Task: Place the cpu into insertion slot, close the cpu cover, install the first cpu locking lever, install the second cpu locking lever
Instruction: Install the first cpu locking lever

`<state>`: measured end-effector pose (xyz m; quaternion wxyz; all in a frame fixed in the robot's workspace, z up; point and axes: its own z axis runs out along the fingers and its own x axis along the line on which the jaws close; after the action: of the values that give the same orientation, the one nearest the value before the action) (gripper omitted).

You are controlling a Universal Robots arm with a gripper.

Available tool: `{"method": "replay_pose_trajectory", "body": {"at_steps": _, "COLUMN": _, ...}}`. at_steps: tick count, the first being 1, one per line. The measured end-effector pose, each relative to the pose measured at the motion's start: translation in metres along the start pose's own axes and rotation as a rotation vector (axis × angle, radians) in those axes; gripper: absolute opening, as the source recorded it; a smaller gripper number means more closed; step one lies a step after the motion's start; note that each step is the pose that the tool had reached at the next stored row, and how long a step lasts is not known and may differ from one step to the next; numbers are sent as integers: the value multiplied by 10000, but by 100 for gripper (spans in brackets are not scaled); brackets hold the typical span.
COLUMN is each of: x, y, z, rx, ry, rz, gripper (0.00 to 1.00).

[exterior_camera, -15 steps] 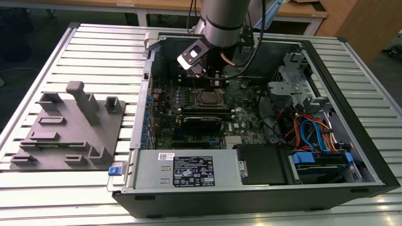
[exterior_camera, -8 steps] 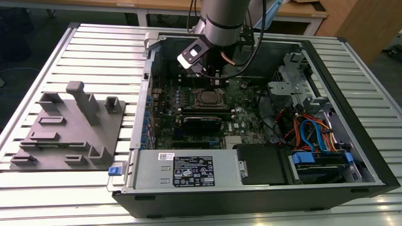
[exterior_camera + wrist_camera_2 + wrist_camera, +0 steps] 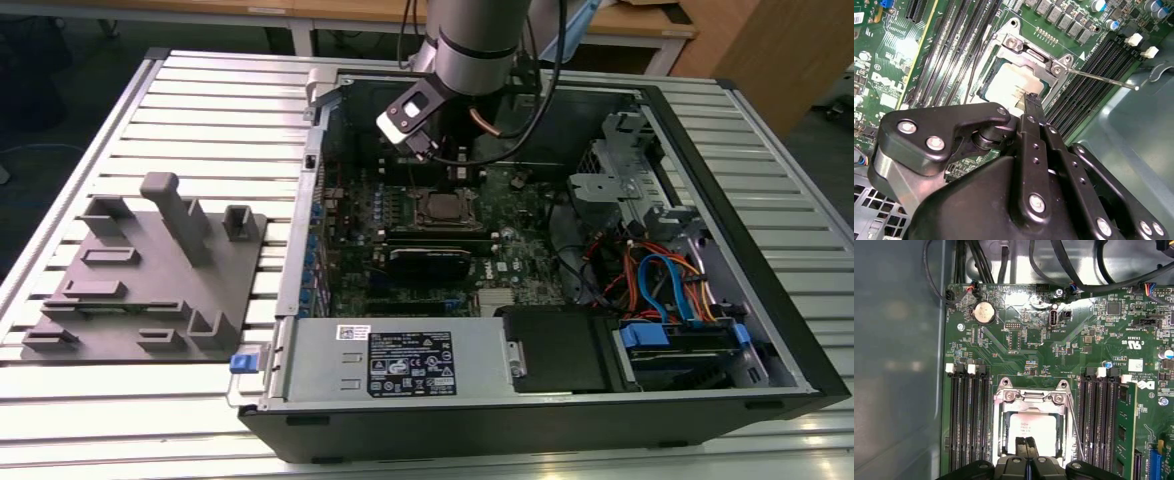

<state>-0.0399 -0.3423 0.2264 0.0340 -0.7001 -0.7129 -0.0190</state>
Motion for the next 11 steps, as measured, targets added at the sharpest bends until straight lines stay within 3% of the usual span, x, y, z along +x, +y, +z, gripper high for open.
{"method": "replay_pose_trajectory", "body": {"at_steps": 11, "x": 1, "y": -1, "z": -20, "rx": 0, "ry": -1, "rz": 0, "gripper": 11}}
